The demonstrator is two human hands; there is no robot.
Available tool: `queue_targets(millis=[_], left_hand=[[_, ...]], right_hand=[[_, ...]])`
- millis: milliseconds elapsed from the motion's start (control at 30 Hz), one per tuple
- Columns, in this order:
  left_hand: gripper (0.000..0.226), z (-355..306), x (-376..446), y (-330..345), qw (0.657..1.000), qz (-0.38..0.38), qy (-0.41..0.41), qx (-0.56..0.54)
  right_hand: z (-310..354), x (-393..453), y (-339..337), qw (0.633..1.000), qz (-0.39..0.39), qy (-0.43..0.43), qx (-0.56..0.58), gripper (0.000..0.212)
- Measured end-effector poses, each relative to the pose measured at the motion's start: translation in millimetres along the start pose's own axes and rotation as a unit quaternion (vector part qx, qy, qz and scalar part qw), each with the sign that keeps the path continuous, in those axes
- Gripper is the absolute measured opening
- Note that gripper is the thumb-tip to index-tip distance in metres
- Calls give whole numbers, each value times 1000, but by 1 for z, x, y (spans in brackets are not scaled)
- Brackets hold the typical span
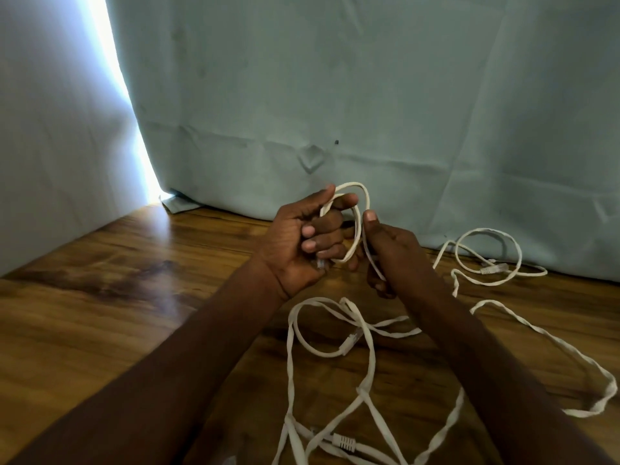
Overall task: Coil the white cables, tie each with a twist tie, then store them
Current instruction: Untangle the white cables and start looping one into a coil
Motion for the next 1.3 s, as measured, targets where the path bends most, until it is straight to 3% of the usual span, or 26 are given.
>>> queue_targets(millis=[233, 367, 667, 767, 833, 1033, 1133, 1200, 1300], left_hand=[[37, 5, -4, 13, 998, 46, -32, 29], [38, 15, -6, 14, 994, 60, -54, 76], [34, 17, -12, 24, 989, 97, -76, 82], [34, 20, -13, 30, 985, 105, -84, 109], [35, 18, -12, 31, 985, 98, -77, 122], [32, 19, -11, 25, 982, 66, -71, 165], [31, 15, -11, 25, 982, 59, -64, 166], [31, 13, -10, 28, 986, 68, -57, 142], [34, 4, -5, 25, 997, 67, -23, 34]], right_hand=[[3, 0, -8, 996, -51, -39, 56, 39], [16, -6, -13, 962, -153, -127, -189, 42], [27, -13, -13, 913, -154, -177, -334, 27], [31, -14, -17, 887, -179, -184, -384, 42], [29, -12, -18, 899, -175, -169, -364, 47], [8, 4, -22, 981, -112, -61, -150, 40], [4, 7, -18, 994, -81, -8, -73, 42], [7, 6, -14, 996, -70, -17, -56, 45], [14, 0, -14, 984, -72, -109, -122, 55]])
Point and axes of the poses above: each hand's wrist, its own x-axis towards the middle knuckle, its own y-axis out of the palm, z = x × y, the point moved 10 cm from there along x, towards the middle knuckle, and after that the axes turned 4 degrees about y, right-handed, at the moved point
